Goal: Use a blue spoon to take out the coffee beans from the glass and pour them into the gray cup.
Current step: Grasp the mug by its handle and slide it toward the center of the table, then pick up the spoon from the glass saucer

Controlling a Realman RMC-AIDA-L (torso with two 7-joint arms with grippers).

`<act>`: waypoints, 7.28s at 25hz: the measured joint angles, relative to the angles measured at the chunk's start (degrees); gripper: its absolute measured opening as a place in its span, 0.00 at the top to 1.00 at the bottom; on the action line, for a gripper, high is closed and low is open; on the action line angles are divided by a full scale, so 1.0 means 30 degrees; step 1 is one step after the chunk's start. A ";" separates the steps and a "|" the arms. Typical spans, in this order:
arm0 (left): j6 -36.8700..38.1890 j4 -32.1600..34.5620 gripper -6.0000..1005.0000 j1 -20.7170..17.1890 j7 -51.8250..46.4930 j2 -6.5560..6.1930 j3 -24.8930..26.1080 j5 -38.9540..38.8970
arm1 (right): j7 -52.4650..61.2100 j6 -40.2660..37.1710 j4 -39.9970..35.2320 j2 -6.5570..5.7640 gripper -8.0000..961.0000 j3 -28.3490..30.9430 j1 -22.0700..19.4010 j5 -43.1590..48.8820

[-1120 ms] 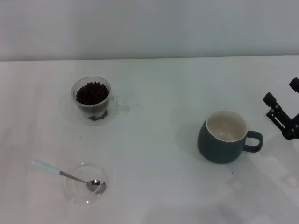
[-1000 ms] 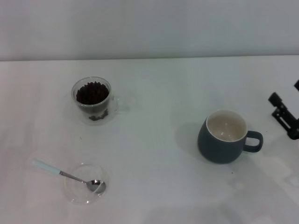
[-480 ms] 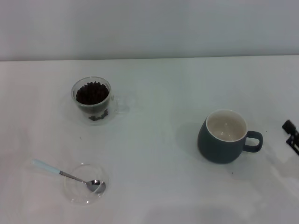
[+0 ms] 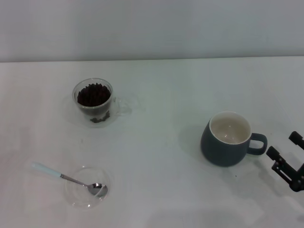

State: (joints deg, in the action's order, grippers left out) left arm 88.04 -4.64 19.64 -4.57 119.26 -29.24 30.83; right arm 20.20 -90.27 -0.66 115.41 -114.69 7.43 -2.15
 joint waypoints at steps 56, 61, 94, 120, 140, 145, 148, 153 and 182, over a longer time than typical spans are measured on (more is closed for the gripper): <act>-0.0018 0.0200 0.29 -0.0108 0.0095 -0.0086 -0.0028 -0.0006 | -0.0962 0.9294 -0.4463 0.0053 0.64 -0.0469 0.1019 -0.1182; -0.0018 0.0199 0.29 -0.0103 0.0106 -0.0087 0.0016 -0.0076 | -0.1029 0.9320 -0.4496 0.0052 0.74 -0.0480 0.1116 -0.1188; -0.0019 0.0019 0.29 -0.0124 0.0001 0.0026 -0.0017 0.0043 | -0.0813 0.9691 -0.7511 0.0201 0.83 -0.4508 0.1754 -0.1143; -0.0019 -0.0035 0.29 -0.0040 0.0001 0.0061 -0.0037 0.0049 | -0.1096 1.1967 -0.7776 0.0152 0.68 -0.5589 0.3274 -0.1045; 0.0021 -0.0042 0.29 -0.0250 0.0002 0.0061 0.0079 -0.0112 | -0.1010 0.6563 -0.4228 -0.0160 0.59 -0.5258 0.2312 -0.1088; 0.0037 -0.0405 0.29 -0.0284 -0.0898 0.0064 -0.0021 0.0018 | -0.1071 0.3304 -0.1254 -0.0182 0.59 -0.4327 0.2274 -0.1159; 0.0203 -0.0929 0.29 -0.0401 -0.3152 0.0062 -0.0100 0.0347 | -0.1096 0.2202 0.0033 -0.0315 0.59 -0.2403 0.2269 -0.1182; 0.0674 -0.1158 0.29 -0.1155 -0.8270 0.0061 -0.0123 0.2858 | -0.1157 0.1437 0.0473 -0.1170 0.59 0.0339 0.2323 -0.1185; -0.2327 0.0736 0.30 -0.2594 -2.9757 -0.0214 -0.8025 0.6864 | -0.6070 0.1111 -0.0838 -0.1050 0.59 0.6544 0.2777 -0.1414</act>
State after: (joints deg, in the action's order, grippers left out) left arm 81.06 -2.43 11.86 -93.85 118.62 -53.32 51.43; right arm 1.99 -86.93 -3.18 112.26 -95.06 15.76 -6.40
